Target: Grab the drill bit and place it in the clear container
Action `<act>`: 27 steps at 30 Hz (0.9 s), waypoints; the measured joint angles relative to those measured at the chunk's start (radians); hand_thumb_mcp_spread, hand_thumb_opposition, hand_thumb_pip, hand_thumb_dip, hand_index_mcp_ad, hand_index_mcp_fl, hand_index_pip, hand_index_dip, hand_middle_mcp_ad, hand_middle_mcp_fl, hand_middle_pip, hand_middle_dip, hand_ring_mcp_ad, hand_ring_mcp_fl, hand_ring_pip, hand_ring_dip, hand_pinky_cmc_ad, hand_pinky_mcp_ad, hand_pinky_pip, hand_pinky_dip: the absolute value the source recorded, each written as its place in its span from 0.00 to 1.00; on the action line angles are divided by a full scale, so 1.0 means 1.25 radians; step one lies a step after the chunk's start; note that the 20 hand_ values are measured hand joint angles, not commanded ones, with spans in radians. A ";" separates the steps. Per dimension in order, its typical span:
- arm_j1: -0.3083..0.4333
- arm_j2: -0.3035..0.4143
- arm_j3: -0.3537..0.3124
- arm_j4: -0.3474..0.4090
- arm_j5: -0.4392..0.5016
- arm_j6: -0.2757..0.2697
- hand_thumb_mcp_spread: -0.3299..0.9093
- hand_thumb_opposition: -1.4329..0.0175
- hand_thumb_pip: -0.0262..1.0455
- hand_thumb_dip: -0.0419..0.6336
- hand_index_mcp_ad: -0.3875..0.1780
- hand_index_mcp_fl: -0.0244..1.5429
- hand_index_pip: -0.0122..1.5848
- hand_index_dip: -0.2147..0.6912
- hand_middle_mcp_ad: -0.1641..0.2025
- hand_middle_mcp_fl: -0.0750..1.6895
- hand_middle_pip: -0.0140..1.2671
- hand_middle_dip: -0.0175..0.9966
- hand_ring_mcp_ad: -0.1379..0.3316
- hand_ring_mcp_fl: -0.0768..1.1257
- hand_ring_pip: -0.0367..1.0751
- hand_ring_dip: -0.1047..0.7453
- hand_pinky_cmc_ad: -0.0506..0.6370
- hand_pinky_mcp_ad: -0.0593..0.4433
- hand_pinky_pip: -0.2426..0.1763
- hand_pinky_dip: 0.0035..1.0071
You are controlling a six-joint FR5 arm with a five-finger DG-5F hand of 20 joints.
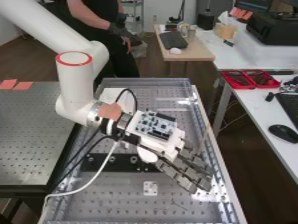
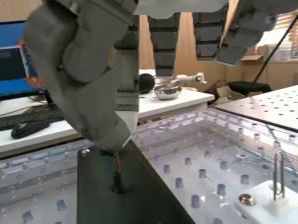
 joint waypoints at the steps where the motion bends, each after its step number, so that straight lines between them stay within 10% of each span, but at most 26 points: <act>1: 0.000 0.000 0.001 -0.001 -0.001 0.000 0.60 0.31 0.67 0.53 0.55 0.27 0.94 0.41 0.73 0.12 0.12 0.19 0.84 0.07 0.11 0.06 0.45 0.54 0.36 0.18; 27: 0.003 -0.002 0.009 -0.009 -0.012 0.002 0.60 0.31 0.68 0.55 0.53 0.22 0.84 0.39 0.70 0.12 0.12 0.19 0.83 0.08 0.11 0.06 0.45 0.55 0.36 0.18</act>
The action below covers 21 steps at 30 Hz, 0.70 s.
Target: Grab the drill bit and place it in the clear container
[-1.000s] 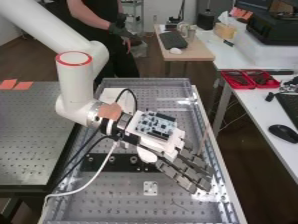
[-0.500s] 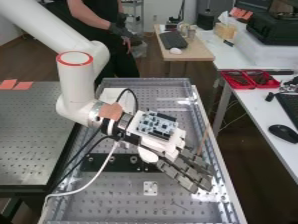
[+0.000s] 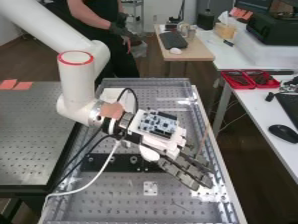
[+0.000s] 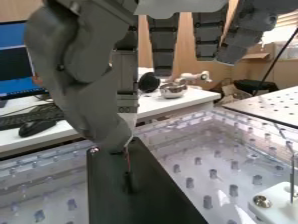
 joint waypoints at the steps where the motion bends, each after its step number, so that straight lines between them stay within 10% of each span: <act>1: 0.000 0.000 0.001 0.000 0.001 -0.001 0.60 0.31 0.68 0.55 0.53 0.22 0.84 0.39 0.70 0.12 0.12 0.19 0.83 0.08 0.11 0.06 0.45 0.55 0.36 0.18; 21: -0.003 -0.003 -0.006 0.029 0.002 -0.002 0.63 0.30 0.63 0.55 0.53 0.38 0.89 0.38 0.69 0.16 0.12 0.19 0.82 0.07 0.12 0.06 0.45 0.53 0.36 0.18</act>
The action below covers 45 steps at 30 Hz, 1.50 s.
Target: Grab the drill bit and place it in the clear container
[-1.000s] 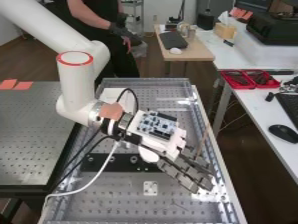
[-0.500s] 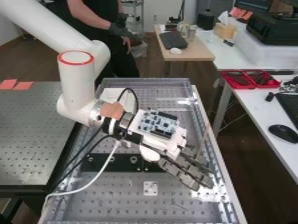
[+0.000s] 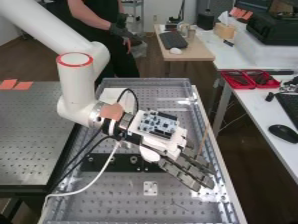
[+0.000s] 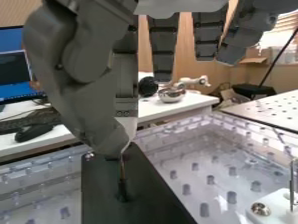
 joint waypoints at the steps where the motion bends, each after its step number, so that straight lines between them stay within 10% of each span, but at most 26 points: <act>1: 0.000 0.000 -0.001 0.002 -0.001 0.001 0.63 0.30 0.62 0.55 0.53 0.39 0.88 0.38 0.70 0.16 0.12 0.19 0.83 0.09 0.12 0.06 0.46 0.54 0.36 0.18; 45: 0.050 0.190 -0.078 0.087 -0.053 -0.102 0.70 0.30 0.51 0.55 0.53 0.49 0.78 0.37 0.67 0.18 0.12 0.19 0.78 0.12 0.12 0.07 0.46 0.51 0.36 0.18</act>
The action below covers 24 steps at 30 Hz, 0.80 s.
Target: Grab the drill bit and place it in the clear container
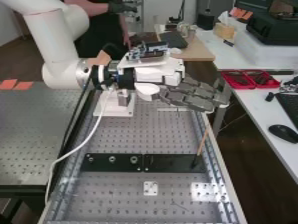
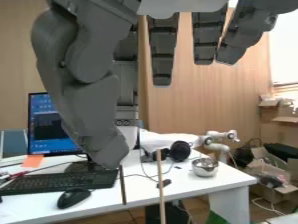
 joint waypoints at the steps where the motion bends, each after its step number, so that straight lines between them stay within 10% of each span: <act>1: 0.005 0.006 -0.003 0.002 -0.004 -0.003 0.70 0.30 0.51 0.55 0.53 0.49 0.78 0.37 0.67 0.18 0.12 0.19 0.78 0.12 0.12 0.07 0.46 0.51 0.36 0.18; 24: 0.092 0.063 -0.046 0.043 -0.119 0.011 0.70 0.29 0.51 0.55 0.53 0.51 0.76 0.38 0.67 0.18 0.12 0.19 0.78 0.12 0.12 0.07 0.46 0.51 0.36 0.18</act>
